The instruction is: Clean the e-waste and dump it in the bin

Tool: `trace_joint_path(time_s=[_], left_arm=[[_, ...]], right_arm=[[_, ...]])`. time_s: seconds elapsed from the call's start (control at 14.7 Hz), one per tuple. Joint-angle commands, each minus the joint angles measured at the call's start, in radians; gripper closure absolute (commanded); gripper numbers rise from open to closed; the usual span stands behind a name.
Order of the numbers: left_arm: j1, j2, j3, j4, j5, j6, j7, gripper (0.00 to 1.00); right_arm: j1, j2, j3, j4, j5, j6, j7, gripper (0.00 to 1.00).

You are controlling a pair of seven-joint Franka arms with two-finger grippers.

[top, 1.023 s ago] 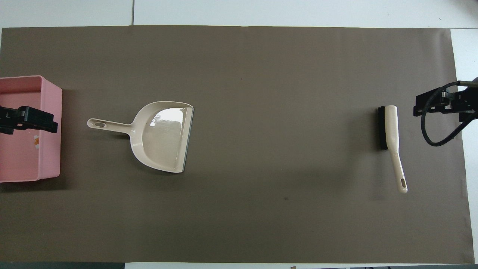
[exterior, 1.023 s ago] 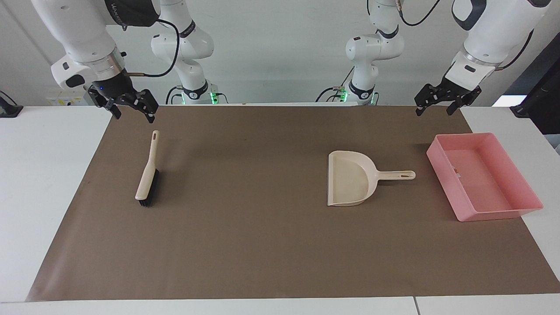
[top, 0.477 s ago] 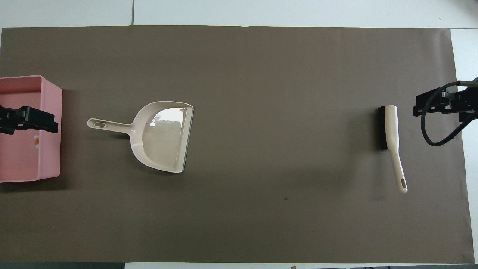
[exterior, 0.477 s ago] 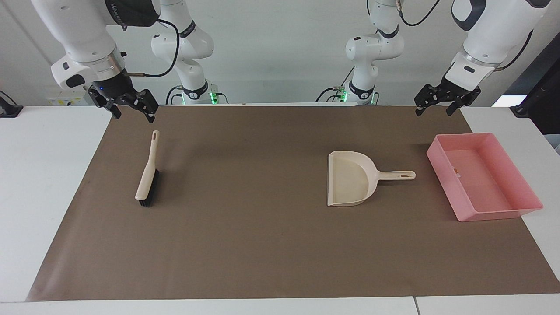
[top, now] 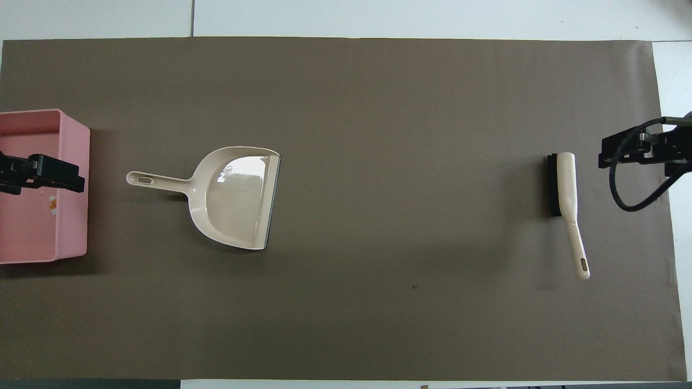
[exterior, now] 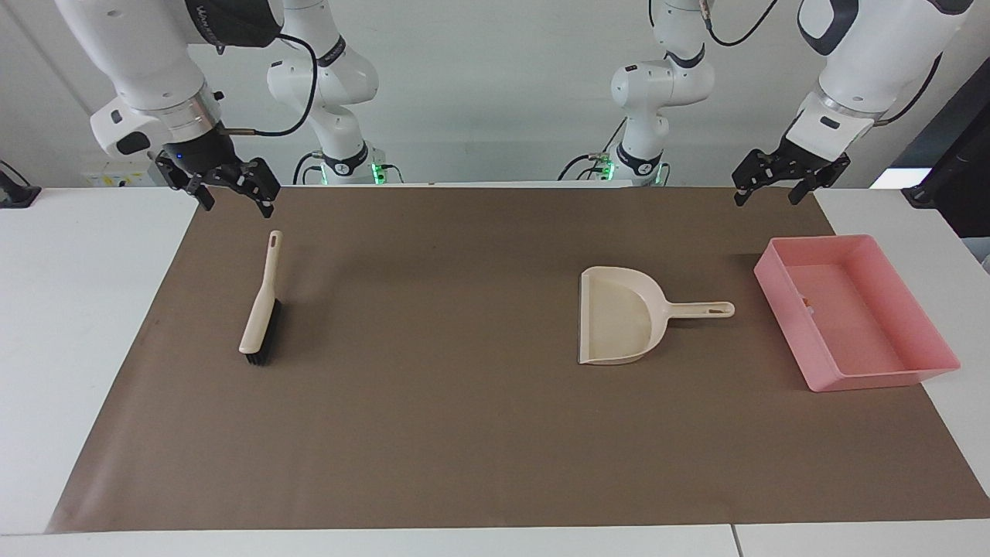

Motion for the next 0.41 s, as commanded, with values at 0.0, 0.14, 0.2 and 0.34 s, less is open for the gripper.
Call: trace_joint_path(time_s=[0.0, 0.14, 0.2, 0.34], left_arm=[[0.01, -0.03, -0.006, -0.039, -0.013, 0.024, 0.006, 0.01], [0.006, -0.038, -0.006, -0.05, -0.013, 0.024, 0.007, 0.01], [0.005, -0.04, -0.006, -0.05, -0.013, 0.024, 0.007, 0.01], [0.005, -0.04, -0.006, -0.05, -0.013, 0.024, 0.007, 0.01]], right_arm=[[-0.005, -0.004, 0.004, -0.007, 0.003, -0.001, 0.009, 0.0], [-0.005, -0.004, 0.004, -0.007, 0.003, -0.001, 0.009, 0.0], [-0.005, -0.004, 0.004, -0.006, 0.003, -0.001, 0.009, 0.0], [-0.005, -0.004, 0.004, -0.007, 0.003, -0.001, 0.009, 0.0]])
